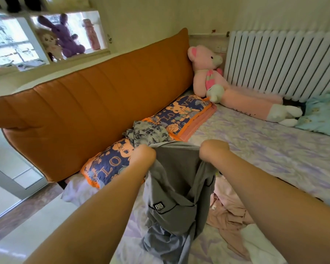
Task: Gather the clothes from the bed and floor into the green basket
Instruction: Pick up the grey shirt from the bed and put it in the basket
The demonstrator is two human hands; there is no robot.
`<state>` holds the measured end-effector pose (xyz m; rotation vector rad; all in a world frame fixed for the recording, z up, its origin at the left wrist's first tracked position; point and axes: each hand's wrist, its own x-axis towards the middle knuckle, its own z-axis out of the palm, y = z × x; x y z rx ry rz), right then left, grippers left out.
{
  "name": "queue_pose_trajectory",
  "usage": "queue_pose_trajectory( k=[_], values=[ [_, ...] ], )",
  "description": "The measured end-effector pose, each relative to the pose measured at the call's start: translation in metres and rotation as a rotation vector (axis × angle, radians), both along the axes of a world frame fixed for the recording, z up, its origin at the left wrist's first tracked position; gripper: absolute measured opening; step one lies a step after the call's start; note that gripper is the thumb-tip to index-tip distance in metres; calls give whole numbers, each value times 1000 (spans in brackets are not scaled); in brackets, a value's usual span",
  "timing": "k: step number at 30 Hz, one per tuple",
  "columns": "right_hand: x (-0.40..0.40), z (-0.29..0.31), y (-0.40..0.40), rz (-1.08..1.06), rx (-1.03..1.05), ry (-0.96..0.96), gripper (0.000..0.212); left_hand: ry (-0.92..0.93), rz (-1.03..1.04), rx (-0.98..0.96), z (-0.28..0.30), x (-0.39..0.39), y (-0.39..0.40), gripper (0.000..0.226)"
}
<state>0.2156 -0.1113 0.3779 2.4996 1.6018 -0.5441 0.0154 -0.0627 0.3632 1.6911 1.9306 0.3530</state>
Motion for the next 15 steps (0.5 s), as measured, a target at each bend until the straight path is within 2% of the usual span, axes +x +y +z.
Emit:
queue_pose_trajectory(
  k=[2, 5, 6, 8, 10, 11, 13, 15],
  values=[
    [-4, -1, 5, -114, -19, 222, 13, -235, 48, -94, -1, 8, -2, 35],
    [-2, -6, 12, -372, 113, 648, 15, -593, 151, -251, -1, 16, 1, 19],
    [0, -8, 14, -408, 174, 729, 18, -678, 178, -298, -1, 18, 5, 18],
    [1, -11, 16, -411, 239, 835, 10, -742, 142, -347, 0, 17, 13, 16],
    [3, -9, 13, -366, 222, 979, 22, -635, -3, -303, 0, 14, 19, 14],
    [5, -9, 12, -290, 190, 962, 26, -503, -106, -261, 0, 12, 21, 18],
    [6, -8, 10, -107, 128, 717, 21, -144, -269, -165, 1, 11, 18, 14],
    [4, -10, 12, -17, 167, 429, 11, 107, -334, 3, -1, 12, 14, 14]
  ],
)
